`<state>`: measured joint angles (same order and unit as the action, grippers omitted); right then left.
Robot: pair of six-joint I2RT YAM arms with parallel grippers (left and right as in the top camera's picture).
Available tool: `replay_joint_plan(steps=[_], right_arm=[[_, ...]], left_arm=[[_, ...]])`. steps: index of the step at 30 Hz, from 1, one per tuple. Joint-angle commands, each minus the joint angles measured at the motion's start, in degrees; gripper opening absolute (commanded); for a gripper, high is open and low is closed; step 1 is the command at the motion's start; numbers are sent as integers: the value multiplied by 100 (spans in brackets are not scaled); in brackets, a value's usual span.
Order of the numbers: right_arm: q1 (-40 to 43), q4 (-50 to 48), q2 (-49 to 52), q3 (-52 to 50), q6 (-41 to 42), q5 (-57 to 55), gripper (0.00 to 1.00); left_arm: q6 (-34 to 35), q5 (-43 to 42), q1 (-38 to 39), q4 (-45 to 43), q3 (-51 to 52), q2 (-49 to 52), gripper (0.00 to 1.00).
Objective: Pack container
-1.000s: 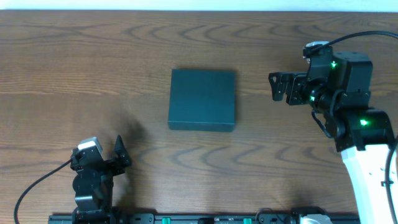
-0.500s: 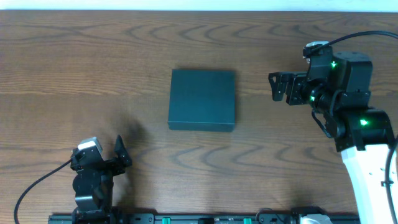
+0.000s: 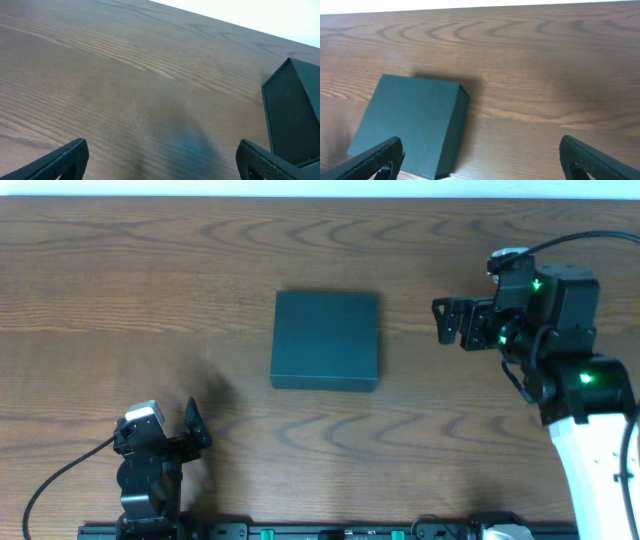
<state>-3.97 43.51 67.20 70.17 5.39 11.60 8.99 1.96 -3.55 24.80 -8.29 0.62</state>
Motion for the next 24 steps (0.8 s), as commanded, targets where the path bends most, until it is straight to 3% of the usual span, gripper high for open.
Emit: replay_joint_plan(steps=[1,5,12,24], right_arm=[[-103,151,-643,-13,-544,-549,99],[-109,380,-1786,-389,-1012,-1095,100],[-44,275,-3709,-1860,-1051,-1484,99],[-46,210,-5840,-4048,-1056,-1451,99]], left_arm=[[0,138,-22,-17,116,-37,95],[0,138,-22,-17,116,-37,95],[0,138,-22,-20,116,-37,95],[0,138,-22,-17,116,-37,95]])
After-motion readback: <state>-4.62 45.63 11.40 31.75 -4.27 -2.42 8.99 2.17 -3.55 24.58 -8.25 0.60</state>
